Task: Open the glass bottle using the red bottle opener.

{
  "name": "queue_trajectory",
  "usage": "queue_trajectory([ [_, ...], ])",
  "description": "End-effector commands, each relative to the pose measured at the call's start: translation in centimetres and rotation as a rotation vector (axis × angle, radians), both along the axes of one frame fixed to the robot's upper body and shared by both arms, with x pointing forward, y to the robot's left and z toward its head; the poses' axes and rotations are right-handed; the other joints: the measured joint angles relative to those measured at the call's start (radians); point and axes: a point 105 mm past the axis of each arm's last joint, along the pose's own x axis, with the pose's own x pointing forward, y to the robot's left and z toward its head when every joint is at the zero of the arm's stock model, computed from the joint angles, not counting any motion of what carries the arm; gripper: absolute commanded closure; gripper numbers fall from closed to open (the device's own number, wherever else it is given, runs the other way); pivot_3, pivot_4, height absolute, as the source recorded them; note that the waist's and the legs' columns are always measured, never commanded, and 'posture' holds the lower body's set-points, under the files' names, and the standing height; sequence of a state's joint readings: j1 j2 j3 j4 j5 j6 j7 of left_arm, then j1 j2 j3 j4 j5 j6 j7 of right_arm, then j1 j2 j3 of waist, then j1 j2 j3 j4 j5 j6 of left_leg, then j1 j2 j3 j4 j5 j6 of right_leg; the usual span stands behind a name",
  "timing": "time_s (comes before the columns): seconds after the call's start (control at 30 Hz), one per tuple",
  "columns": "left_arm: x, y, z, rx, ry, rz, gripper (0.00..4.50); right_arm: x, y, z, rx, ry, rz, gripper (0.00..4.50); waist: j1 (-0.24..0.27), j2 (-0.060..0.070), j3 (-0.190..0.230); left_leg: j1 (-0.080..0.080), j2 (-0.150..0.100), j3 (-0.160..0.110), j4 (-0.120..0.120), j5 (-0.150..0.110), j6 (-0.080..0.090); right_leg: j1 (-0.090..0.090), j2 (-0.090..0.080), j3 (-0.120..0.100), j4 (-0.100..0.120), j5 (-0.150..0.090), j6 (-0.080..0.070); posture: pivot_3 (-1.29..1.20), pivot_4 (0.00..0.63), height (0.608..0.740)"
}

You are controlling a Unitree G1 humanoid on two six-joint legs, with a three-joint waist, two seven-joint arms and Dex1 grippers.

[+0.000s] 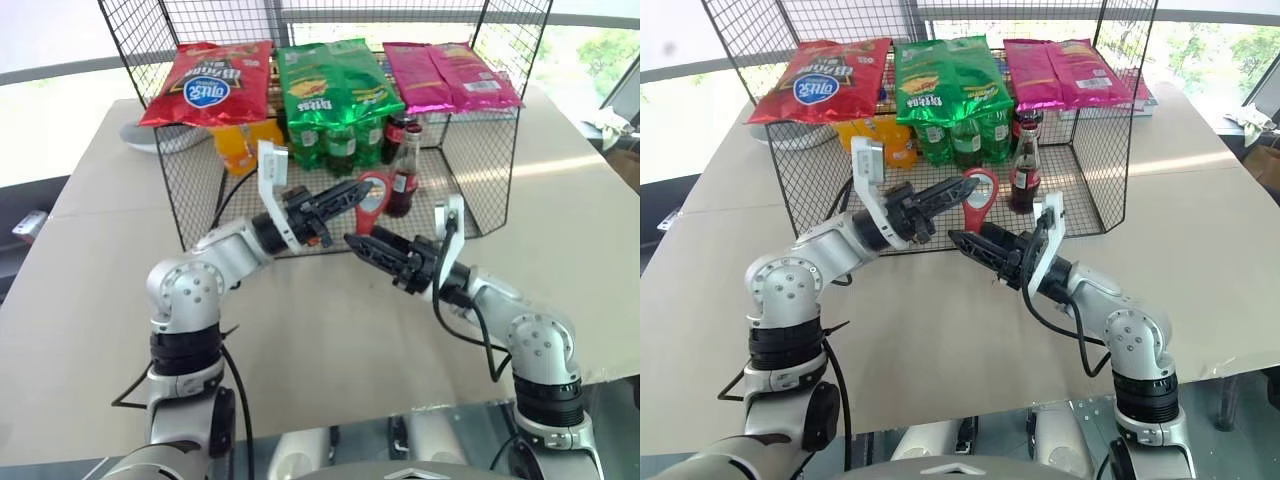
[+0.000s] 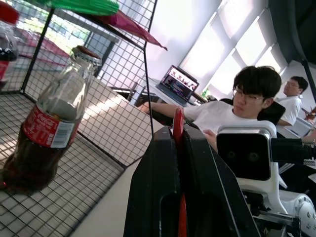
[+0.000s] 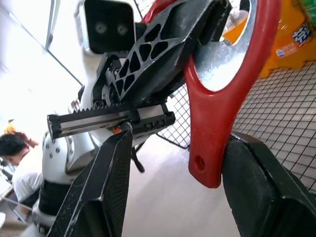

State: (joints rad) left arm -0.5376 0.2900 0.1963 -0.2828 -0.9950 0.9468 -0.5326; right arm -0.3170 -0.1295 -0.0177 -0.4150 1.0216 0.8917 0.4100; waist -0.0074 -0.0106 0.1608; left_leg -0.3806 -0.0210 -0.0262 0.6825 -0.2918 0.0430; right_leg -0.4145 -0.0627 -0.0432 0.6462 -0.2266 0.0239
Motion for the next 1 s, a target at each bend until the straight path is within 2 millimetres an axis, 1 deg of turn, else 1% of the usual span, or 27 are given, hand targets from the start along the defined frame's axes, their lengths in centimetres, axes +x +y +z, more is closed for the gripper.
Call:
queue_trajectory([
  [0.03, -0.7, -0.1, 1.3, -0.038, -0.055, 0.01, 4.5, -0.2, 0.4, 1.5, 0.063, -0.028, 0.015, 1.76, -0.001, 0.0, 0.0, 0.0, 0.0, 0.0, 0.0, 0.0, 0.0, 0.0, 0.0, 0.0, 0.0, 0.0, 0.0, 0.0, 0.15, 0.74],
  [0.33, -1.0, -0.1, 1.3, -0.061, -0.044, 0.029, 4.5, 0.2, 0.7, 2.3, 0.135, -0.014, 0.007, 1.76, -0.001, 0.0, 0.0, 0.0, 0.0, 0.0, 0.0, 0.0, 0.0, 0.0, 0.002, 0.0, 0.0, 0.0, 0.0, 0.0, 0.15, 0.74],
  [0.37, -1.0, -0.2, 1.3, -0.062, -0.043, 0.03, 4.5, 0.2, 0.7, 2.4, 0.143, -0.012, 0.008, 2.29, -0.001, 0.0, 0.0, 0.0, 0.0, 0.0, 0.0, 0.0, 0.0, 0.0, 0.002, 0.0, 0.0, 0.0, 0.0, 0.0, 0.15, 0.74],
  [0.4, -1.1, -0.2, 1.3, -0.063, -0.042, 0.03, 4.5, 0.2, 0.7, 2.4, 0.147, -0.011, 0.008, 2.62, -0.001, 0.0, 0.0, 0.0, 0.0, 0.0, 0.0, 0.0, 0.0, 0.0, 0.002, 0.0, 0.0, 0.0, 0.0, 0.0, 0.15, 0.74],
  [0.43, -1.1, -0.2, 1.3, -0.065, -0.04, 0.03, 4.5, 0.2, 0.7, 2.4, 0.15, -0.01, 0.008, 3.06, -0.001, 0.0, 0.0, 0.0, 0.0, 0.0, 0.0, 0.0, 0.0, 0.0, 0.002, 0.0, 0.0, 0.0, 0.0, 0.0, 0.15, 0.74],
  [0.5, -1.1, -0.1, 1.3, -0.069, -0.038, 0.031, 4.5, 0.2, 0.7, 2.5, 0.157, -0.005, 0.009, 4.09, -0.002, 0.0, 0.0, 0.0, 0.0, 0.0, 0.0, 0.0, 0.0, 0.0, 0.002, 0.0, 0.0, 0.0, 0.0, 0.0, 0.15, 0.74],
  [0.53, -1.1, -0.1, 1.3, -0.07, -0.037, 0.032, 4.5, 0.2, 0.7, 2.5, 0.159, -0.003, 0.01, 4.47, -0.003, 0.0, 0.0, 0.0, 0.0, 0.0, 0.0, 0.0, 0.0, 0.0, 0.002, 0.0, 0.0, 0.0, 0.0, 0.0, 0.15, 0.74],
  [0.7, -1.3, 0.1, 1.2, -0.069, -0.031, 0.028, 4.5, 0.2, 0.6, 2.5, 0.163, -0.004, 0.018, 4.49, -0.003, 0.0, 0.0, 0.0, 0.0, 0.0, 0.0, 0.0, 0.0, 0.0, 0.002, 0.0, 0.0, 0.0, 0.0, 0.0, 0.15, 0.74],
  [0.8, -1.4, 0.2, 0.7, -0.051, -0.017, 0.017, 4.5, 0.1, 0.5, 2.5, 0.159, -0.006, 0.022, 4.49, -0.003, 0.0, 0.0, 0.0, 0.0, 0.0, 0.0, 0.0, 0.0, 0.0, 0.002, 0.0, 0.0, 0.0, 0.0, 0.0, 0.15, 0.74],
  [0.87, -1.5, 0.5, -0.1, -0.012, -0.014, 0.016, 3.8, 0.0, 0.4, 2.3, 0.135, -0.007, 0.021, 4.5, -0.003, 0.0, 0.0, 0.0, 0.0, 0.0, 0.0, 0.0, 0.0, 0.0, 0.002, 0.0, 0.0, 0.0, 0.0, 0.0, 0.15, 0.74],
  [0.9, -1.4, 0.7, -0.5, 0.013, -0.013, 0.03, 3.52, 0.0, 0.3, 2.1, 0.121, -0.007, 0.016, 4.5, -0.005, 0.0, 0.0, 0.001, 0.0, 0.0, 0.0, 0.0, 0.0, 0.0, 0.003, 0.0, 0.0, 0.0, 0.0, 0.0, 0.15, 0.74],
  [0.93, -1.1, 1.1, -0.8, 0.028, -0.012, 0.05, 3.1, 0.0, 0.1, 1.8, 0.102, -0.008, 0.01, 4.5, -0.005, 0.001, 0.0, 0.001, 0.0, 0.001, -0.001, 0.0, 0.0, 0.0, 0.003, 0.001, 0.0, 0.0, 0.0, 0.0, 0.15, 0.74],
  [1.0, -0.8, 1.8, -1.1, 0.071, -0.029, 0.073, 2.07, 0.0, -0.3, 1.1, 0.033, -0.026, -0.016, 4.5, -0.003, 0.001, 0.0, 0.001, 0.0, 0.001, -0.001, 0.0, 0.0, 0.0, 0.003, 0.001, 0.0, 0.0, 0.0, 0.0, 0.15, 0.74],
])
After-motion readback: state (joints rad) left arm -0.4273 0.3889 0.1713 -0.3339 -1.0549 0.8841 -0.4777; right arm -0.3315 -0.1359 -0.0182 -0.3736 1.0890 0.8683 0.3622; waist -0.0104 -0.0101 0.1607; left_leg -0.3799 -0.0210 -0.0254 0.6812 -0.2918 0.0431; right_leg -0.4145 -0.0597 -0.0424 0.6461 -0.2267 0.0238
